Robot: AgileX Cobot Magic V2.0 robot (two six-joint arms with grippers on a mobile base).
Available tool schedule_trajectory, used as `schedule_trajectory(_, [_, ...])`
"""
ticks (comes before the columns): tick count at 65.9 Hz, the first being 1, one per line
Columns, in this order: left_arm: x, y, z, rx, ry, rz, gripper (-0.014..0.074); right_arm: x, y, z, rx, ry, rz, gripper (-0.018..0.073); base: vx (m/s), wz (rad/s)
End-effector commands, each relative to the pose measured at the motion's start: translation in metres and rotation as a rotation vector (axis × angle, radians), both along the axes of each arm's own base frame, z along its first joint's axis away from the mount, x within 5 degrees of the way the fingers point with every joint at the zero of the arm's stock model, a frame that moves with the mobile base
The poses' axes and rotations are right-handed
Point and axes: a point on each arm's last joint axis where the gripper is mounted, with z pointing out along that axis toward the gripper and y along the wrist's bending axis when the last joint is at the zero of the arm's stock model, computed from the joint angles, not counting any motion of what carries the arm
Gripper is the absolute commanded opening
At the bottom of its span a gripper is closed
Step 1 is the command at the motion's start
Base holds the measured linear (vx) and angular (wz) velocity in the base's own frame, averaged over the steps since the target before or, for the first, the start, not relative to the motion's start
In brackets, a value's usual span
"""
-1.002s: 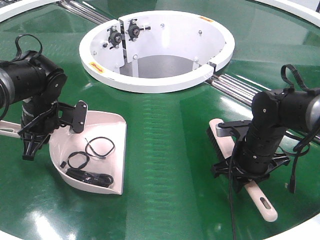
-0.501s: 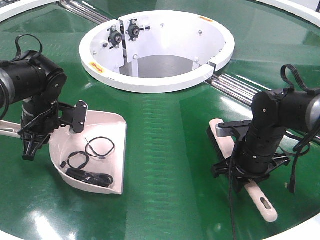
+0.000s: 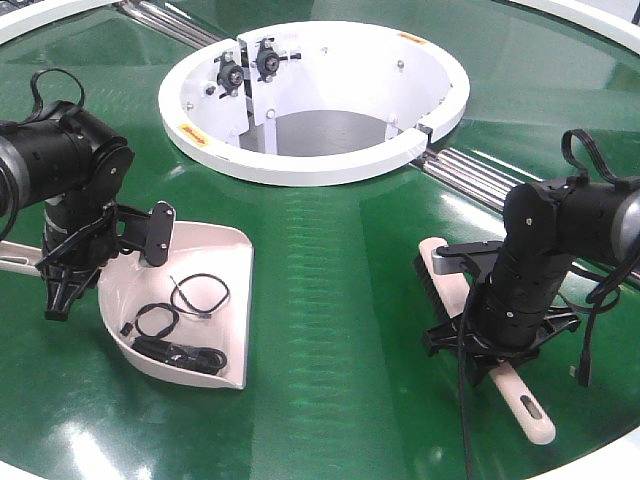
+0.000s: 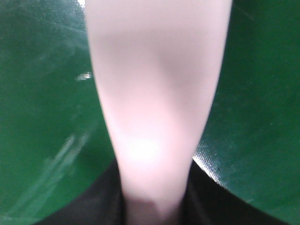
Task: Clean and inspect green conveyor with broom and dustpan
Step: 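Lower the dustpan flat onto the conveyor with the left gripper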
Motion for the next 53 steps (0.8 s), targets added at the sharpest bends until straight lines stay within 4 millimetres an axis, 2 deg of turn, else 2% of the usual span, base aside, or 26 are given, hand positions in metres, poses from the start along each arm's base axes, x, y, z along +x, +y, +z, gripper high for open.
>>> schedule_trajectory(1, [-0.0042, 0.0028, 0.0288, 0.02, -0.061, 0.005, -0.0006, -0.0001, -0.0021, 0.0171, 0.006, -0.044, 0.002, 0.0006, 0.0, 0.0])
schedule_trajectory(41, [-0.001, 0.0024, 0.0287, 0.003, -0.092, -0.004, -0.0006, 0.0002, -0.0019, 0.0171, 0.008, -0.047, -0.001, 0.0006, 0.0, 0.0])
schedule_trajectory(53, [0.0015, -0.0009, 0.028, -0.056, -0.163, 0.098, -0.0005, 0.0002, -0.0018, 0.0171, 0.009, -0.047, -0.009, 0.0006, 0.0, 0.0])
